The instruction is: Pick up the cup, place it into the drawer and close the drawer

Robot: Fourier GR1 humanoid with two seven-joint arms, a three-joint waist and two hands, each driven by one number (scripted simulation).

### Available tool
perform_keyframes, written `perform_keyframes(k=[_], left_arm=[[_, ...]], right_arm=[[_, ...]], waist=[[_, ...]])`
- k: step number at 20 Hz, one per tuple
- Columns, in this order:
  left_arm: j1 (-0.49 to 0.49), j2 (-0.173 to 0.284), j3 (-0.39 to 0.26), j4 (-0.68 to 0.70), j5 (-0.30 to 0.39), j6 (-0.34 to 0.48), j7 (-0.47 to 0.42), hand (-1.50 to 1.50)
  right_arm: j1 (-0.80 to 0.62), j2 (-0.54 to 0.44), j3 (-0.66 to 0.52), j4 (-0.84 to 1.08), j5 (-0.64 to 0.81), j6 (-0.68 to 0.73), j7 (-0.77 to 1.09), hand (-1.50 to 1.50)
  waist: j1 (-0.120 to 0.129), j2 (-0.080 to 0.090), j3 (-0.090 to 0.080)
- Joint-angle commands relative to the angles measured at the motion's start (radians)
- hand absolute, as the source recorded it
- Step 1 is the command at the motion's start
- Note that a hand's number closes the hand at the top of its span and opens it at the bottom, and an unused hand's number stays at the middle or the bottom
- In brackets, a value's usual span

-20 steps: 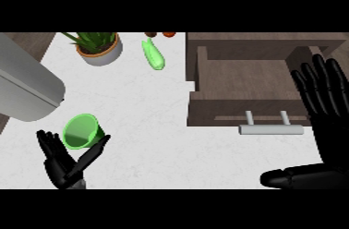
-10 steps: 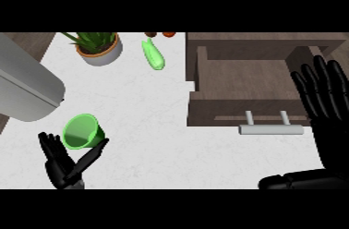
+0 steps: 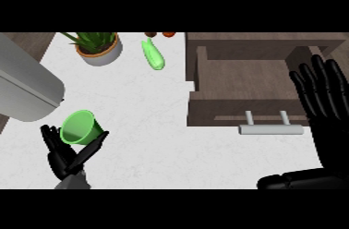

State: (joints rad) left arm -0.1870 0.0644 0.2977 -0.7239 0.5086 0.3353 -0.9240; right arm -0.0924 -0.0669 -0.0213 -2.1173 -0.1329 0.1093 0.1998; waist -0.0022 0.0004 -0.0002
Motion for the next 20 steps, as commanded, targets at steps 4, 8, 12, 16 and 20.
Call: perform_keyframes(k=[4, 8, 12, 16, 20], left_arm=[[-0.032, 0.01, -0.002, -0.016, 0.037, -0.064, 0.033, -1.5], [-0.051, 0.014, 0.022, 0.172, 0.047, -0.267, -0.1, -1.5], [-0.064, 0.002, 0.013, 0.174, 0.046, -0.288, -0.133, 1.5], [-0.096, -0.016, -0.007, 0.167, 0.029, -0.29, -0.168, 1.5], [-0.103, 0.009, 0.016, 0.192, 0.012, -0.241, -0.236, 1.5]], right_arm=[[-0.01, -0.001, 0.002, -0.061, -0.009, -0.025, 0.077, -1.5], [0.01, -0.025, -0.039, 0.059, -0.046, 0.054, -0.048, -1.5], [-0.005, 0.011, -0.008, 0.06, 0.011, 0.003, -0.053, -1.5], [0.054, -0.016, -0.029, 0.021, -0.019, 0.046, -0.064, -1.5], [-0.096, -0.034, -0.038, 0.006, -0.02, -0.018, 0.086, -1.5]], waist=[[0.001, -0.001, 0.0], [-0.002, 0.002, 0.0], [0.0, 0.001, 0.0], [-0.003, 0.0, 0.0], [0.001, 0.001, -0.001]])
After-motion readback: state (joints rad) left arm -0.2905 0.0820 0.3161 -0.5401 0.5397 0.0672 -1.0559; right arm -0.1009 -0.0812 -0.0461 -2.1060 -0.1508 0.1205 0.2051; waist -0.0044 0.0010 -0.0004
